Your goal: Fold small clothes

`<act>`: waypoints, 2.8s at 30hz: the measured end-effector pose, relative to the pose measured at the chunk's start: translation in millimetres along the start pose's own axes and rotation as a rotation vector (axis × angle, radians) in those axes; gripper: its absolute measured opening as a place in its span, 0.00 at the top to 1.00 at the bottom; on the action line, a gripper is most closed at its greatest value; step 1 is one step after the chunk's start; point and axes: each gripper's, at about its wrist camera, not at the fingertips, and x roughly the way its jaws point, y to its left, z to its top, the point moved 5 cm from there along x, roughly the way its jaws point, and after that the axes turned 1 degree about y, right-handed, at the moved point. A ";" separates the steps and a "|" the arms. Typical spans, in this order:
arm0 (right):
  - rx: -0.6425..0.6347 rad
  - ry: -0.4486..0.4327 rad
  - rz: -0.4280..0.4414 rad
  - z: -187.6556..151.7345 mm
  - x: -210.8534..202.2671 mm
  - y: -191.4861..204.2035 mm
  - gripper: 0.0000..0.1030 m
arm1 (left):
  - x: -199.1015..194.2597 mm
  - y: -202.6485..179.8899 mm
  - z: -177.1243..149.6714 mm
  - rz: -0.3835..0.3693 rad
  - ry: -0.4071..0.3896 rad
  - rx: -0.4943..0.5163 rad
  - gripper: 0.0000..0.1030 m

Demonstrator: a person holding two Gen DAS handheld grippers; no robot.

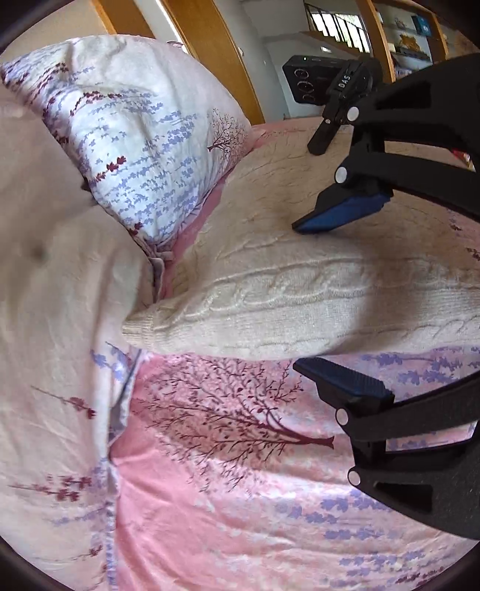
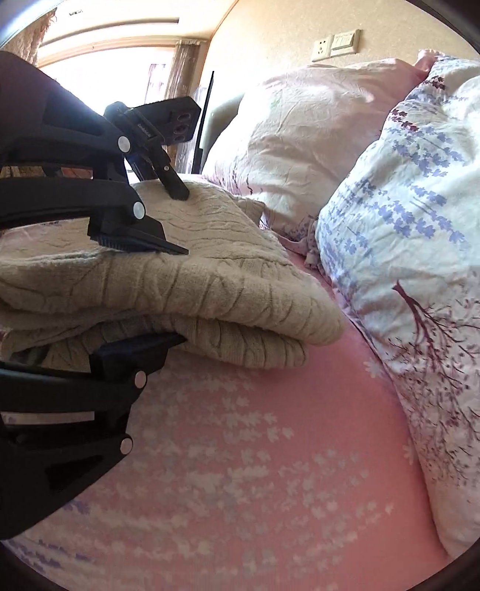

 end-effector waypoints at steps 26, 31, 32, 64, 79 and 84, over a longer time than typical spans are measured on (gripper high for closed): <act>-0.522 -0.232 -0.356 -45.9 -35.8 59.1 0.68 | -31.4 -76.0 -16.7 0.229 -0.185 0.427 0.28; -0.612 -0.174 -0.410 -80.9 -12.4 66.8 0.68 | -49.7 -39.7 -41.0 0.268 -0.167 0.337 0.28; -0.610 -0.163 -0.421 -85.2 -9.1 64.3 0.68 | -48.2 -34.6 -47.9 0.275 -0.149 0.333 0.28; -0.683 -0.186 -0.657 -121.8 -4.4 57.7 0.64 | -41.1 -5.8 -73.5 0.406 -0.038 0.224 0.08; -0.463 -0.379 -0.754 -149.0 -62.5 41.1 0.02 | -108.0 -14.4 -103.4 0.413 -0.254 0.215 0.02; -0.502 -0.356 -0.779 -152.0 -51.7 53.5 0.01 | -94.2 -25.2 -109.1 0.454 -0.194 0.253 0.02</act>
